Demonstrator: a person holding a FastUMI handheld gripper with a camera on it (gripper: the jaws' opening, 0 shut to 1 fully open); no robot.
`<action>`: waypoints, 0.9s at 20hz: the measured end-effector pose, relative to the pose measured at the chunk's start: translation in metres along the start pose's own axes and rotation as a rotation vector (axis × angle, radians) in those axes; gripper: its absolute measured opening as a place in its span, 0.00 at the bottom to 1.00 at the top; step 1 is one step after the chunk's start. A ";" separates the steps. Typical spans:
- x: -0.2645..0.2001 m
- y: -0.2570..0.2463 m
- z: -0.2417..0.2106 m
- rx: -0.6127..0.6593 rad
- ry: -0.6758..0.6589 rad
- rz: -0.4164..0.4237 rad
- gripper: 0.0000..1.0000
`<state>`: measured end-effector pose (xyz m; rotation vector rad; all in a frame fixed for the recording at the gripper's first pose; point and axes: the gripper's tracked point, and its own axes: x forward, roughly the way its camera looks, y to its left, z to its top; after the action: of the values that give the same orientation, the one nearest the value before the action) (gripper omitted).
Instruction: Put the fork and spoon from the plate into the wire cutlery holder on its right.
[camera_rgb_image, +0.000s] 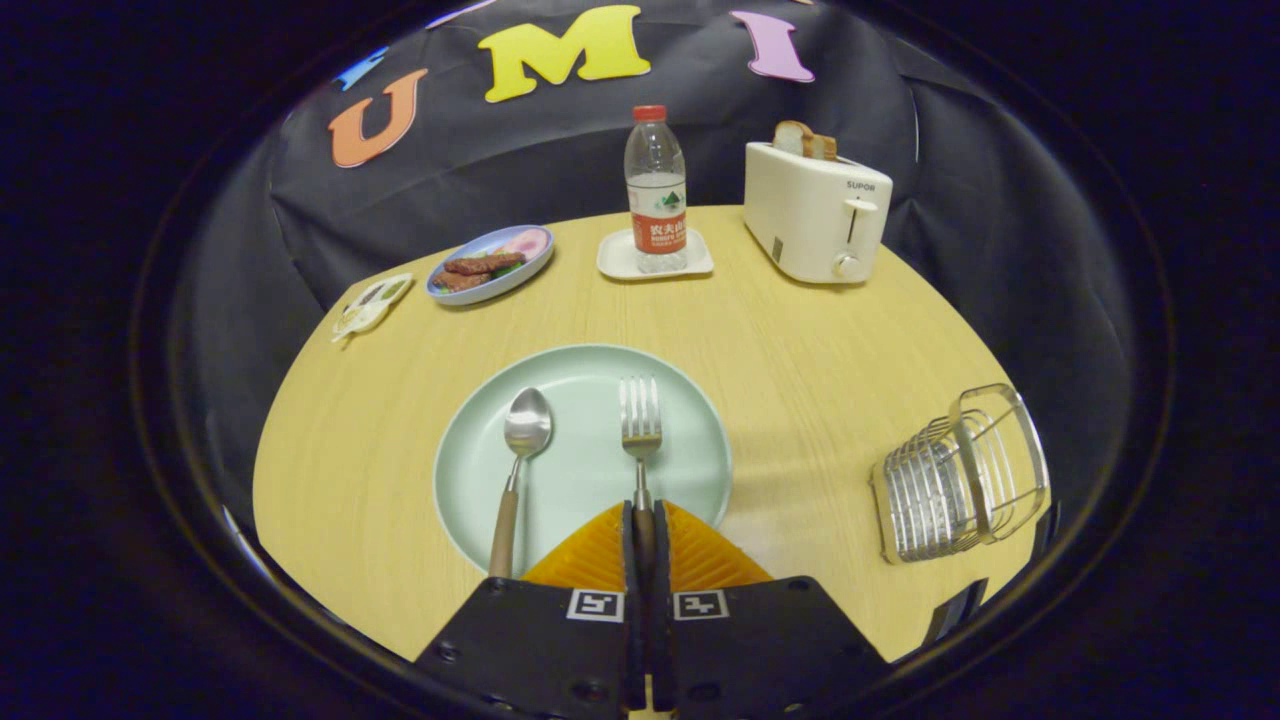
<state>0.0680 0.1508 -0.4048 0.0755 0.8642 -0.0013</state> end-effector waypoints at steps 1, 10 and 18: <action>-0.007 -0.003 0.004 -0.011 -0.006 0.002 0.03; -0.083 -0.070 0.041 -0.074 -0.060 0.007 0.03; -0.117 -0.158 0.030 -0.056 -0.032 -0.035 0.03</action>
<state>0.0095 -0.0121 -0.3066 0.0081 0.8328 -0.0108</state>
